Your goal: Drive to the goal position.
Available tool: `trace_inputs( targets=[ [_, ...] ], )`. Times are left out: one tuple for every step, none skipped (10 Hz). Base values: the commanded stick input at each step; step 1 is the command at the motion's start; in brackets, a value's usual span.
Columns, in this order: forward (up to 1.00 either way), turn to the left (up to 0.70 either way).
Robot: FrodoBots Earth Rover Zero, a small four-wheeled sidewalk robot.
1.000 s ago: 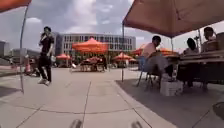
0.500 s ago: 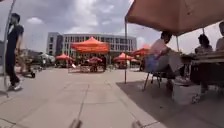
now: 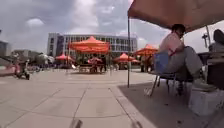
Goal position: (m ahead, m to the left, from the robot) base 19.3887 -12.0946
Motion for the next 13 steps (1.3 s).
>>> trace_inputs(
  targets=[
    [0.85,0.02],
    [0.85,0.05],
    [0.85,0.27],
    [0.85,0.02],
    [0.85,0.01],
    [0.85,0.01],
    [0.85,0.01],
    [0.85,-0.01],
    [0.85,-0.01],
    [0.85,-0.01],
    [0.85,-0.01],
    [0.85,0.28],
    [0.85,0.24]
  ],
)
